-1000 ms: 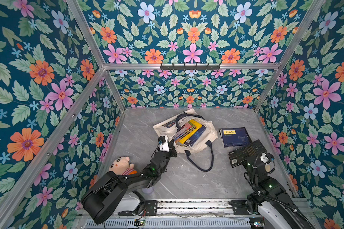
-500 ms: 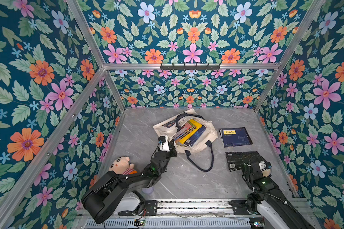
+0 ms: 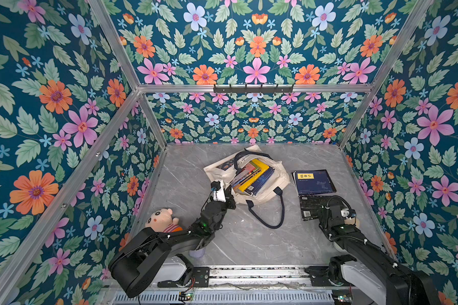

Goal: Take out the books from the canvas bag
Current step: Place the book at the center of the board.

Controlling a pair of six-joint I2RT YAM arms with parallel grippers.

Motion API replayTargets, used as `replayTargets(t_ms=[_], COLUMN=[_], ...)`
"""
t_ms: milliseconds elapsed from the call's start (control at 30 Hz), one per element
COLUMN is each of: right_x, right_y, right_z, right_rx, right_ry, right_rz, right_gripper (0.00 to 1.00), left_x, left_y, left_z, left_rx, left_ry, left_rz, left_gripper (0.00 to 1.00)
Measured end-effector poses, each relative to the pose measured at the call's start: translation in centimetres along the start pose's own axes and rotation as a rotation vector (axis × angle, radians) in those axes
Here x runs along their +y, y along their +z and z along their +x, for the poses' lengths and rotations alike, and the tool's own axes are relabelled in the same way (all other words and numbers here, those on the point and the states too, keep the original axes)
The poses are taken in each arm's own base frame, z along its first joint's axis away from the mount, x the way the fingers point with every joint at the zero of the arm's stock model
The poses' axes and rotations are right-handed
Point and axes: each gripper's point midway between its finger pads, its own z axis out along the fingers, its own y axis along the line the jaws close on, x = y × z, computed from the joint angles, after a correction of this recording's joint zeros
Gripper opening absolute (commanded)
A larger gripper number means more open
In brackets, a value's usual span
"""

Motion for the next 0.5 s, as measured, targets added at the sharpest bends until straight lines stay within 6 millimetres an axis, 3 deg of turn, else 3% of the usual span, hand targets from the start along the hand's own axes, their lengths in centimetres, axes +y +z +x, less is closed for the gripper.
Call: replayTargets(t_ms=[333, 400, 500], right_x=[2.7, 2.7, 2.9], right_y=[1.4, 1.8, 2.0], right_z=[0.0, 0.1, 0.1], right_rx=[0.058, 0.066, 0.072], right_ry=[-0.045, -0.057, -0.063], right_rz=[-0.001, 0.011, 0.018], right_gripper=[0.00, 0.04, 0.20], left_x=[0.0, 0.0, 0.0], left_y=[0.0, 0.0, 0.0], left_z=[0.0, 0.0, 0.0], left_rx=[0.000, 0.000, 0.000], left_ry=[0.000, 0.000, 0.000], left_rz=[0.000, 0.000, 0.000], left_gripper=[0.00, 0.00, 0.00])
